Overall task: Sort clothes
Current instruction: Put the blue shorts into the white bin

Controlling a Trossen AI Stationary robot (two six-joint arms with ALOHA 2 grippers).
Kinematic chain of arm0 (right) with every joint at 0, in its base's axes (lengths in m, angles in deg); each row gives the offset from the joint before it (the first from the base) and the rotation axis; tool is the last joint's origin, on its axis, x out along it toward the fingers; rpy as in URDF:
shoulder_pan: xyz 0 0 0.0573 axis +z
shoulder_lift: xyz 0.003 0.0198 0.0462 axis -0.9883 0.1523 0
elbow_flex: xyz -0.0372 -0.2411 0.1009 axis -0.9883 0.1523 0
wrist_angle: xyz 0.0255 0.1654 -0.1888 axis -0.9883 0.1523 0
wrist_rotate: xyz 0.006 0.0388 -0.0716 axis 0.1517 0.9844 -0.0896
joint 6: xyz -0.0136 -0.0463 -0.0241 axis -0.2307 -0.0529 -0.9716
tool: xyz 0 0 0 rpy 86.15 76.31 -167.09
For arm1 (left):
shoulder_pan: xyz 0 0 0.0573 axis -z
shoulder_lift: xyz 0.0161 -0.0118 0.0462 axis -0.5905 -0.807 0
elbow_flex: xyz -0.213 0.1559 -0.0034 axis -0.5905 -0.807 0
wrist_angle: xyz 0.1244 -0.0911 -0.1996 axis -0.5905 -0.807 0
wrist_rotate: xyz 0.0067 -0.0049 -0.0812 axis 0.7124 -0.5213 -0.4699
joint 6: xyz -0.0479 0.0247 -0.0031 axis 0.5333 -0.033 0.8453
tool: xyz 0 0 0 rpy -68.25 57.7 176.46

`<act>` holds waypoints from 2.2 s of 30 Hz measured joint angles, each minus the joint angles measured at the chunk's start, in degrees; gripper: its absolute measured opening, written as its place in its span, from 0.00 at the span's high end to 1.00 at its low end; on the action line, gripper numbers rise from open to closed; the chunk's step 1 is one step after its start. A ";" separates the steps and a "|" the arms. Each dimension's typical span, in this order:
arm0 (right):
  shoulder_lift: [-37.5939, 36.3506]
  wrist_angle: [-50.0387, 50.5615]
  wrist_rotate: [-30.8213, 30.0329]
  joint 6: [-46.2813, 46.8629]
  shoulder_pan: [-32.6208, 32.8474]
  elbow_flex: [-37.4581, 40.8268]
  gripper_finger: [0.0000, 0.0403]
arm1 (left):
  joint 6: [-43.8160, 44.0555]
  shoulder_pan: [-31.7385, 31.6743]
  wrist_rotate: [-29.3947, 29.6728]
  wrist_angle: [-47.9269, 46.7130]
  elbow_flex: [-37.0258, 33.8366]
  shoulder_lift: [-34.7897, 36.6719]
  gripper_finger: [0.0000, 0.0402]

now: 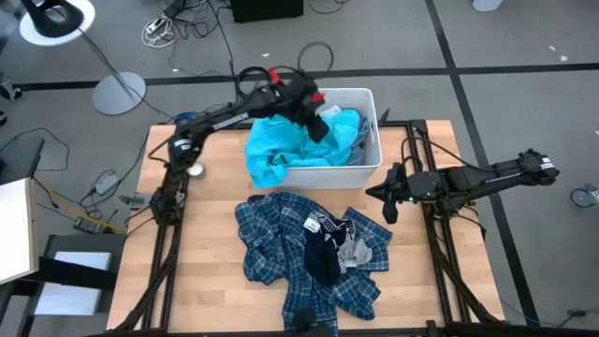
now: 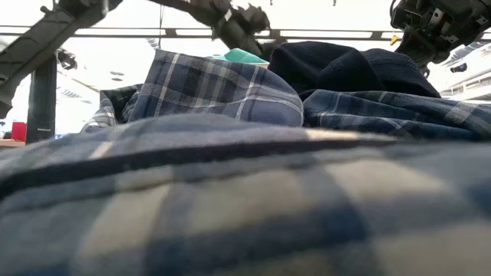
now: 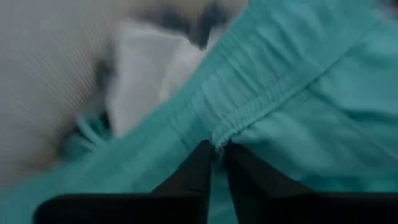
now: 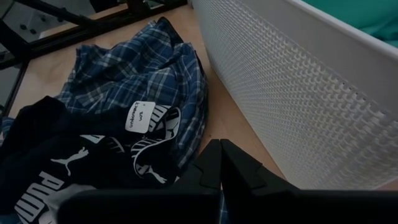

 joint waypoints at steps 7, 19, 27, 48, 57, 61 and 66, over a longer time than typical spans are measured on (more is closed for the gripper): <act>-0.01 0.07 0.04 -0.02 0.00 0.02 0.99 | 2.13 -0.02 -7.28 -6.70 -1.31 -5.00 0.70; 0.00 0.39 0.04 -0.09 0.00 0.02 1.00 | -1.08 -0.23 -5.92 -24.20 15.10 -1.11 0.68; 0.00 0.67 0.02 -0.14 -0.04 0.07 0.99 | -1.01 0.37 4.12 -34.57 11.15 10.13 0.68; 0.00 -0.61 -0.61 -1.73 -0.18 0.07 0.99 | -15.57 3.47 9.04 -18.37 -15.83 7.75 0.99; 0.00 -1.08 -0.61 -1.82 -0.88 0.07 0.99 | -8.27 -0.29 3.99 -8.48 -18.31 6.52 1.00; -0.01 -0.96 -0.44 -2.09 -1.11 0.07 0.99 | -9.44 -0.78 4.36 -9.13 -18.05 5.70 1.00; 0.00 -1.11 -0.47 -2.37 -1.14 0.04 0.99 | -10.24 -0.25 6.45 -9.94 -18.09 1.26 1.00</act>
